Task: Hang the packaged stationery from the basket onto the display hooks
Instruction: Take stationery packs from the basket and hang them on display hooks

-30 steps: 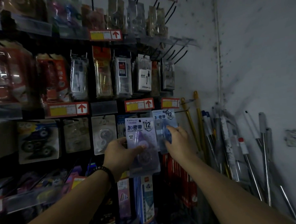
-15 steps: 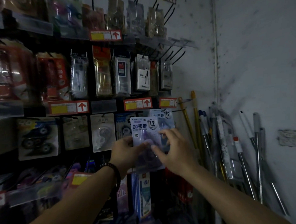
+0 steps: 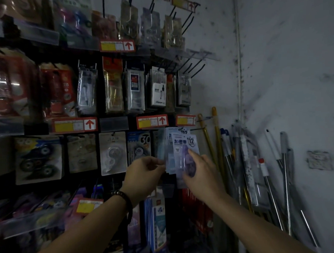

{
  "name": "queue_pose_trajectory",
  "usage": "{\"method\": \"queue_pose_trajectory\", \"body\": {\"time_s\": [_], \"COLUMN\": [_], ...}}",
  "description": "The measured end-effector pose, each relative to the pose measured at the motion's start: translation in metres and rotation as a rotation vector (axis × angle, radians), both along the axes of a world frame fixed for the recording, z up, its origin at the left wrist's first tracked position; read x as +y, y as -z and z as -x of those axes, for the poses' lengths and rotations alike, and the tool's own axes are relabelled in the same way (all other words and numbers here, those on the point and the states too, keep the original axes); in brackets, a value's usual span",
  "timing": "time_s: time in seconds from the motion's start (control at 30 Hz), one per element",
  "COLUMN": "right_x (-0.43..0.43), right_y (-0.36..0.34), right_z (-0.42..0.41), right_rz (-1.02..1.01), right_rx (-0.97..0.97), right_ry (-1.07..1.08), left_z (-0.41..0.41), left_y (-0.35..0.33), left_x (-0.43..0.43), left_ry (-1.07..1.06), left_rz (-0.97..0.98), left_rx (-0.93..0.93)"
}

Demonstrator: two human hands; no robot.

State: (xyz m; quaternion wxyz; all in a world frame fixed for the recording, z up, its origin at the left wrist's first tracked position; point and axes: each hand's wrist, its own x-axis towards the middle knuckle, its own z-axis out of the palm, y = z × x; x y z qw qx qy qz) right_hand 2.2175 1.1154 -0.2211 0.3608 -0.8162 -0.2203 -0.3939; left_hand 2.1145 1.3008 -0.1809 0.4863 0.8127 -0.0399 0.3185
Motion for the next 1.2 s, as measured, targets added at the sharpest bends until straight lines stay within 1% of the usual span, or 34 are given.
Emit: {"method": "queue_pose_trajectory", "body": {"time_s": [0.1,0.17,0.3,0.57,0.87,1.03,1.2], "right_x": [-0.002,-0.001,0.007,0.016,0.015,0.019,0.027], "right_y": [-0.004,-0.007,-0.012,-0.021,-0.017,-0.020,-0.024], "right_z": [-0.012,-0.018,-0.028,-0.035,-0.038,-0.042,-0.051], "right_rz": [0.016,0.048,0.043,0.043,-0.039,0.036,0.052], "right_rx": [-0.038,-0.078,-0.124,-0.108,-0.095,-0.051,0.033], "right_ry": [0.013,0.031,0.071,0.064,0.063,0.077,0.032], "left_z": [0.000,0.000,-0.003,-0.012,-0.019,-0.015,-0.006], "left_y": [0.003,0.006,0.015,0.019,0.026,0.028,0.029], "left_x": [0.015,0.024,0.033,0.037,0.044,0.044,0.043], "left_ry": [-0.121,-0.167,-0.200,-0.192,-0.191,-0.195,-0.201], "left_rz": [-0.304,-0.469,-0.616,-0.658,-0.647,-0.653,-0.707], "left_rx": [-0.017,-0.016,-0.004,-0.030,-0.081,-0.092,-0.133]}}
